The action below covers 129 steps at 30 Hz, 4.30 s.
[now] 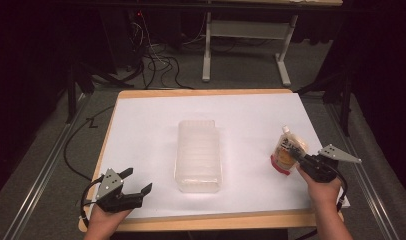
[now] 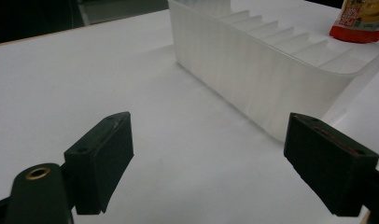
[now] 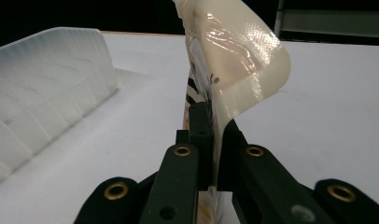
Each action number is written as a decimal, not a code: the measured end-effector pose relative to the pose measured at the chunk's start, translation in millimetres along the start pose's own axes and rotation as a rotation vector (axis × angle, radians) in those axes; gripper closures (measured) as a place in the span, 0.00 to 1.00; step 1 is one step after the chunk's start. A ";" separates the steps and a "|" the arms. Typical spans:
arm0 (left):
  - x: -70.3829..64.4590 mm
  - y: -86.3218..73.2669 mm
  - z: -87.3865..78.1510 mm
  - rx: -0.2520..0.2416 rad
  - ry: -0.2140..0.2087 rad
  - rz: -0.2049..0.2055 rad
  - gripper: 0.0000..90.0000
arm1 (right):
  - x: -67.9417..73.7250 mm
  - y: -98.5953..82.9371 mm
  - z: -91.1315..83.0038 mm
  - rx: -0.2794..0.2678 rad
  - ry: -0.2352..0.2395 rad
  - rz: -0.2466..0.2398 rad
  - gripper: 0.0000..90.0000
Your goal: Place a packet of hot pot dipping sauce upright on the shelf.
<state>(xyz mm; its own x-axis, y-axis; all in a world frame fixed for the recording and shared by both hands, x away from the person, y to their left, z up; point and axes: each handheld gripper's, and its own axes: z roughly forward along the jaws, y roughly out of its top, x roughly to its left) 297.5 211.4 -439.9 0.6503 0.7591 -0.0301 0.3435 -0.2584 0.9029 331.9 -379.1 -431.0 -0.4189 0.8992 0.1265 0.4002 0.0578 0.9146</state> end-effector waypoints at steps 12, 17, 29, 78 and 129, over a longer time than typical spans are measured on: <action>0.6 -1.0 -4.9 -0.005 0.011 0.000 0.18 | 0.9 9.7 -5.9 -0.041 0.061 -0.032 1.00; 0.7 -1.6 -6.5 -0.003 0.015 0.000 0.18 | 3.6 12.1 -4.2 -0.046 0.088 -0.049 1.00; 2.3 -5.7 -15.1 -0.010 0.036 -0.012 0.18 | 11.9 20.6 4.1 -0.055 0.155 -0.081 1.00; 8.7 -14.8 -33.9 -0.024 0.057 -0.056 0.18 | 88.3 75.2 49.4 -0.043 0.483 -0.272 1.00; 6.5 -12.2 -30.4 -0.027 0.034 -0.048 0.18 | 137.2 80.5 94.4 0.086 0.580 -0.376 1.00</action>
<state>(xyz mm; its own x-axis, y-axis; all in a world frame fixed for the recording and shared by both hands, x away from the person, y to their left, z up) 276.9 237.7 -438.0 0.6099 0.7902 -0.0599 0.3556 -0.2053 0.9118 383.5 -210.2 -376.2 -0.8998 0.4361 0.0141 0.1962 0.3755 0.9058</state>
